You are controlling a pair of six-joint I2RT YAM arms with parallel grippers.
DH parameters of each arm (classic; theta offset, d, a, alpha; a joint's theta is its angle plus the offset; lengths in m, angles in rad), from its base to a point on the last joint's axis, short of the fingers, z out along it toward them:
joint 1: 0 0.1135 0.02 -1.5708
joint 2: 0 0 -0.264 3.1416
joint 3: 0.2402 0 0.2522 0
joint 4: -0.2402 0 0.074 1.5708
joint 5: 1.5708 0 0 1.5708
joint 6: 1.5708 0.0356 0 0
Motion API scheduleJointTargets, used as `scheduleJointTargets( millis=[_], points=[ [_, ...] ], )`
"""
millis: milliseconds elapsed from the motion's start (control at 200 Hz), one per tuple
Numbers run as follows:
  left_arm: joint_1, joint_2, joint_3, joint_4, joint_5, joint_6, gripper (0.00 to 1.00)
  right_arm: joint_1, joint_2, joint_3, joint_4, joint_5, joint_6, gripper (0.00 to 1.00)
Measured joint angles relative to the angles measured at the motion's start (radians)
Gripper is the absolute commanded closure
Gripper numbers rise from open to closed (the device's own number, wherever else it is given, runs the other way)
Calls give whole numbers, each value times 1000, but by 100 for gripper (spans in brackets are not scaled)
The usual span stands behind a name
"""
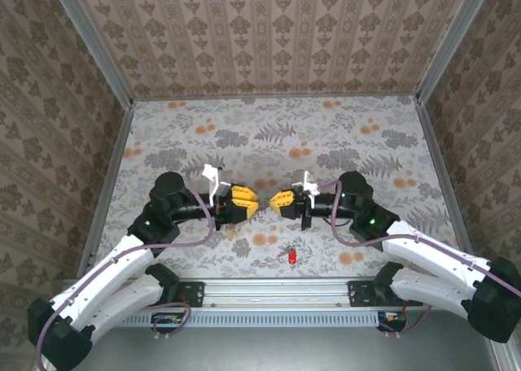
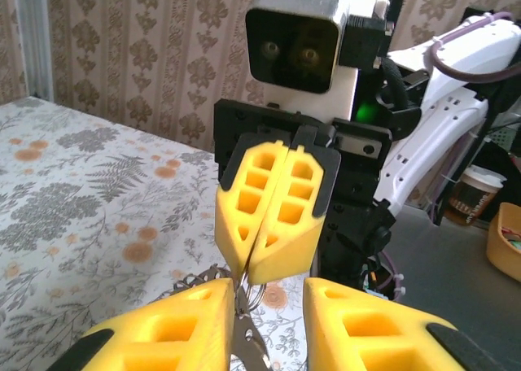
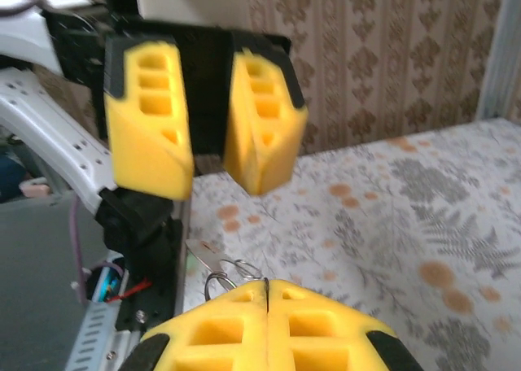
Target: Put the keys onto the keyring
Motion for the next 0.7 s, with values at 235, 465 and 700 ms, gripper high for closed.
scheduleJointTargets(
  millis=[235,465,700],
  points=[
    [-19,-1,7,-3,41,1,70,5,0,47,79,-80,20,100],
    [-58,3,48,-37,55,35,70,17,10,58,87,-111,20,100],
    [-70,18,64,-82,50,76,71,22,15,60,87,-122,19,100]
  ],
)
